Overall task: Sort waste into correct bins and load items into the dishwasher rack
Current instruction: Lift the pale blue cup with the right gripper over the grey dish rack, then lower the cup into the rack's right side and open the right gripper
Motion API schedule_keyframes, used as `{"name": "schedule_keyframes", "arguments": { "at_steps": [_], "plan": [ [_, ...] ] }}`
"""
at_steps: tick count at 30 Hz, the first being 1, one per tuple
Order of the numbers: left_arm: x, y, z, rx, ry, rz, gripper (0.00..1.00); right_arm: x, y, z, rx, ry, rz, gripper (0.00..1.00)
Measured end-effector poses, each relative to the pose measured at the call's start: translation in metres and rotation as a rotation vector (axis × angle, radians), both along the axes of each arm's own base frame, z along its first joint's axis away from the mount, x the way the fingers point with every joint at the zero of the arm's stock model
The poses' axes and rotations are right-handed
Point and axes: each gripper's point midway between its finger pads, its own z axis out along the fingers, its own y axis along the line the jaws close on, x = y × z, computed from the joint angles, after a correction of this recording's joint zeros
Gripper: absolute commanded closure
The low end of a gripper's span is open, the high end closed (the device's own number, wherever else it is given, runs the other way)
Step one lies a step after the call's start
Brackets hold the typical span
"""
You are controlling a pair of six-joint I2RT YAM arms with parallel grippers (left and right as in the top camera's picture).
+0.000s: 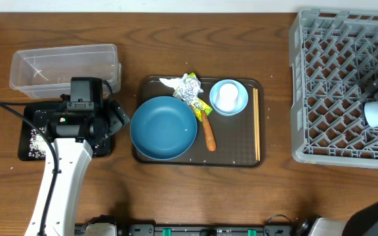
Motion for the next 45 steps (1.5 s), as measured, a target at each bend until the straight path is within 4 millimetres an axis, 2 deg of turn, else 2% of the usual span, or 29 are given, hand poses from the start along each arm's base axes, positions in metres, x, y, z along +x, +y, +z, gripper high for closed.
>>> {"name": "schedule_keyframes", "arguments": {
  "at_steps": [4, 7, 10, 11, 12, 16, 18, 21, 25, 31, 37, 42, 45],
  "plan": [
    [0.000, 0.000, 0.000, 0.000, 0.000, 0.000, 0.00, 0.005, 0.030, 0.036, 0.037, -0.122, 0.102, 0.01],
    [0.000, 0.000, 0.000, 0.000, 0.000, 0.000, 0.00, 0.008, 0.064, 0.066, 0.042, -0.209, 0.204, 0.07],
    [0.000, 0.000, 0.000, 0.000, 0.000, 0.000, 0.00, 0.013, 0.091, 0.081, 0.042, -0.245, 0.279, 0.11],
    [0.000, 0.000, 0.000, 0.000, 0.000, 0.000, 0.00, 0.014, 0.096, 0.081, 0.037, -0.241, 0.288, 0.15],
    [0.000, 0.000, 0.000, 0.000, 0.000, 0.000, 0.00, 0.015, 0.098, 0.079, 0.025, -0.228, 0.282, 0.23],
    [0.000, 0.000, 0.000, 0.000, 0.000, 0.000, 0.00, 0.014, 0.078, 0.069, -0.040, -0.177, 0.171, 0.65],
    [0.000, 0.000, 0.000, 0.000, 0.000, 0.000, 0.00, 0.010, 0.058, 0.070, -0.065, -0.174, 0.100, 0.76],
    [0.000, 0.000, 0.000, 0.000, 0.000, 0.000, 0.00, -0.002, 0.019, 0.074, -0.104, -0.186, -0.018, 0.87],
    [0.000, 0.000, 0.000, 0.000, 0.000, 0.000, 0.00, -0.025, -0.034, 0.066, -0.124, -0.160, -0.172, 0.90],
    [0.000, 0.000, 0.000, 0.000, 0.000, 0.000, 0.00, -0.043, -0.078, 0.024, -0.065, -0.073, -0.274, 0.92],
    [0.000, 0.000, 0.000, 0.000, 0.000, 0.000, 0.00, -0.040, -0.087, -0.020, 0.015, 0.002, -0.264, 0.92],
    [0.000, 0.000, 0.000, 0.000, 0.000, 0.000, 0.00, -0.030, -0.080, -0.035, 0.069, 0.008, -0.204, 0.91],
    [0.000, 0.000, 0.000, 0.000, 0.000, 0.000, 0.00, -0.026, -0.075, -0.037, 0.094, -0.004, -0.175, 0.91]
  ]
}}
